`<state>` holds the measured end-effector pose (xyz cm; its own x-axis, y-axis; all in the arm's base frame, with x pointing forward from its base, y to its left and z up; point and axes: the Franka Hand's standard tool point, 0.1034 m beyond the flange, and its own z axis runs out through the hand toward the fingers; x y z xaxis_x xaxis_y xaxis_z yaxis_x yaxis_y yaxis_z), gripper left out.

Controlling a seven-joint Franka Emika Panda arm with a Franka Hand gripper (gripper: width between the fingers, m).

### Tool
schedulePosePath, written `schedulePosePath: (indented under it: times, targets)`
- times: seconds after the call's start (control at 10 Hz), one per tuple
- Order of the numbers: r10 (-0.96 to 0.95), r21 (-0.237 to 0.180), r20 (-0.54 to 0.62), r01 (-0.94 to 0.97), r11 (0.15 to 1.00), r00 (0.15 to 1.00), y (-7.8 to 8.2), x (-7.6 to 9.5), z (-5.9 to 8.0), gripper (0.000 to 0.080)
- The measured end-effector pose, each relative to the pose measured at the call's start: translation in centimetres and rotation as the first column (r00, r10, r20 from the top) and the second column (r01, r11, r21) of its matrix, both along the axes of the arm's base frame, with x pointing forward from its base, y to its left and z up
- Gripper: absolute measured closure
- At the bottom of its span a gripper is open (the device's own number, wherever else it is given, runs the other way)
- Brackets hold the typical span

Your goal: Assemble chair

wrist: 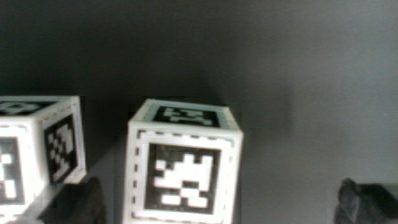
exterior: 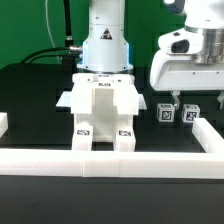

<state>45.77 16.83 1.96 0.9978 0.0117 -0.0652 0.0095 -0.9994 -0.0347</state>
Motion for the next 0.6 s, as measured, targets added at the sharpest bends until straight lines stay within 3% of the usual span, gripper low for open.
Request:
schedulePosePath:
  times: [0.4,0.5,0.6]
  targets:
    - [0.006,-0.005,-0.015,-0.006,1.0,1.0,-0.01,-0.53,-0.74,0.015]
    - [0.003,-0.006,-0.016,-0.003,1.0,1.0,-0.17,-0.55,-0.8,0.0264]
    - [0.002,-0.007,-0.017,-0.002,1.0,1.0,-0.34,-0.57,-0.84,0.0264]
